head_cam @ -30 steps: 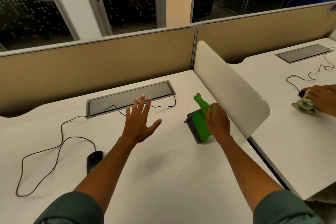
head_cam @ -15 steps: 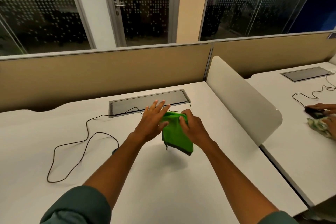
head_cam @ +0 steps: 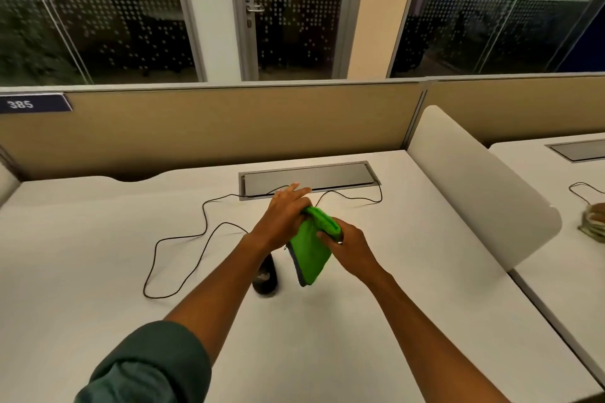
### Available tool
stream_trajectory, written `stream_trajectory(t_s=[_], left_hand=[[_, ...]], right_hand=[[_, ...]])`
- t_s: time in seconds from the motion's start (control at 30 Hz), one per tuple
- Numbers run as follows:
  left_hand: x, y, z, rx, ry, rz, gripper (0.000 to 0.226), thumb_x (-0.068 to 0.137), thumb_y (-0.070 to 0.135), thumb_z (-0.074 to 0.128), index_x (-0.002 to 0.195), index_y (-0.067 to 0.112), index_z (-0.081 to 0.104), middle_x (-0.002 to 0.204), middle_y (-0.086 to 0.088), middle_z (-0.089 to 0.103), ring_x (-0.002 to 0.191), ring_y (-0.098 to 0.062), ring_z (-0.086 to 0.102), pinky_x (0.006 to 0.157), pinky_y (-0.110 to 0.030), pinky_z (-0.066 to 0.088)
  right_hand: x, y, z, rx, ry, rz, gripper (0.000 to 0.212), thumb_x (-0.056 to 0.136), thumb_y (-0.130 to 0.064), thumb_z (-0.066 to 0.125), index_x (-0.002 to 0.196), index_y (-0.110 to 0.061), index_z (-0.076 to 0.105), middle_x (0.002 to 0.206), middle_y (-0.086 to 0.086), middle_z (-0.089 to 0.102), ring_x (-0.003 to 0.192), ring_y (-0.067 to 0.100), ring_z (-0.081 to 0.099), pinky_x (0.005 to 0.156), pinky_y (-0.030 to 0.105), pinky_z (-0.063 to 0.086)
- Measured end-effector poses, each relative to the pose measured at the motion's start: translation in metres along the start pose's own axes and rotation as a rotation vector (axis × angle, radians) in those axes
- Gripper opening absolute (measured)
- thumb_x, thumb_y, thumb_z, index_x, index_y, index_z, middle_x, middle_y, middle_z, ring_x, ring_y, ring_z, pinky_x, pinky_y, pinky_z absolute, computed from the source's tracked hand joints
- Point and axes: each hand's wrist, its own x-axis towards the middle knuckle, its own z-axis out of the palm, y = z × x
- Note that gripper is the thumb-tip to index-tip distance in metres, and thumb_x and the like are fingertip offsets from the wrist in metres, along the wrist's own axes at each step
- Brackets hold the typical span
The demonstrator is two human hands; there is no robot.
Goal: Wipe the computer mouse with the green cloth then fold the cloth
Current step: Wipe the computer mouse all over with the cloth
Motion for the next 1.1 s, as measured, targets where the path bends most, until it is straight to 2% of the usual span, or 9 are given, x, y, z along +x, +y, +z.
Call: stream_trajectory(t_s=[0.1,0.37,0.53,0.7,0.77,0.83,0.93,1.0,1.1], left_hand=[[-0.010,-0.011,0.003,-0.007,0.013,-0.023,0.029,0.096,0.022,0.053,0.123,0.012,0.057,0.152,-0.013,0.038,0.145,-0.033,0.024,0.115,-0.055,0.024],[-0.066,-0.057,0.019,-0.071,-0.080,-0.253,0.066,0.097,0.038,0.048,0.152,0.019,0.017,0.163,-0.005,0.010,0.150,-0.023,0.003,0.121,-0.047,0.006],[-0.108,-0.094,0.036,-0.148,-0.192,-0.338,0.084,0.088,0.049,0.059,0.152,0.023,0.013,0.163,-0.002,0.009,0.151,-0.020,0.001,0.122,-0.046,0.005],[-0.138,-0.118,0.061,-0.195,-0.294,-0.385,0.118,0.066,0.065,0.072,0.152,0.027,0.002,0.163,0.002,0.002,0.150,-0.018,-0.003,0.122,-0.046,0.005],[-0.147,-0.123,0.071,-0.212,-0.312,-0.401,0.126,0.061,0.069,0.074,0.152,0.028,-0.002,0.163,0.003,-0.001,0.150,-0.017,-0.005,0.122,-0.045,0.004],[-0.154,-0.125,0.081,-0.242,-0.297,-0.412,0.129,0.059,0.068,0.076,0.152,0.027,-0.004,0.163,0.005,-0.001,0.150,-0.016,-0.006,0.121,-0.043,0.001],[-0.158,-0.125,0.091,-0.297,-0.232,-0.415,0.131,0.057,0.065,0.078,0.152,0.026,-0.004,0.162,0.007,0.002,0.149,-0.015,-0.007,0.120,-0.040,0.000],[-0.160,-0.125,0.096,-0.321,-0.182,-0.412,0.131,0.059,0.062,0.079,0.152,0.025,-0.005,0.161,0.010,0.001,0.149,-0.014,-0.008,0.120,-0.039,-0.002],[-0.159,-0.124,0.102,-0.336,-0.113,-0.390,0.128,0.062,0.059,0.079,0.151,0.021,-0.005,0.156,0.014,-0.003,0.149,-0.014,-0.007,0.120,-0.035,-0.005]], right_hand=[[0.004,-0.001,0.005,-0.020,0.066,0.057,0.016,0.092,-0.027,0.063,0.102,-0.015,0.068,0.089,0.003,0.071,0.078,0.016,0.062,0.062,0.009,0.045],[0.023,-0.003,-0.002,-0.091,0.217,0.191,0.024,0.094,-0.034,0.058,0.100,-0.014,0.069,0.083,0.002,0.066,0.077,0.017,0.059,0.056,0.017,0.041],[0.027,-0.011,0.007,-0.088,0.300,0.157,0.010,0.094,-0.029,0.056,0.099,-0.029,0.065,0.075,-0.015,0.062,0.068,-0.001,0.059,0.051,0.005,0.040],[0.012,-0.009,0.047,-0.120,0.203,0.033,0.040,0.094,-0.012,0.055,0.113,-0.047,0.060,0.087,-0.033,0.065,0.084,-0.017,0.058,0.068,0.006,0.044],[0.003,-0.014,0.067,-0.146,0.149,-0.068,0.062,0.092,-0.004,0.053,0.111,-0.062,0.051,0.102,-0.050,0.056,0.099,-0.025,0.051,0.081,-0.003,0.039],[-0.005,-0.013,0.088,-0.208,0.120,-0.171,0.074,0.085,0.004,0.052,0.114,-0.064,0.047,0.110,-0.056,0.047,0.100,-0.030,0.046,0.085,-0.006,0.032],[-0.017,0.003,0.114,-0.250,0.053,-0.162,0.052,0.083,-0.004,0.056,0.122,-0.039,0.058,0.117,-0.043,0.053,0.108,-0.019,0.048,0.090,0.008,0.041],[-0.024,0.016,0.128,-0.231,-0.060,-0.066,0.042,0.089,-0.008,0.058,0.130,-0.017,0.057,0.132,-0.011,0.059,0.124,0.008,0.051,0.105,0.026,0.041],[-0.032,0.022,0.136,-0.266,-0.207,-0.059,0.047,0.090,-0.010,0.060,0.136,-0.011,0.049,0.143,0.003,0.049,0.137,0.017,0.038,0.113,0.039,0.034]])
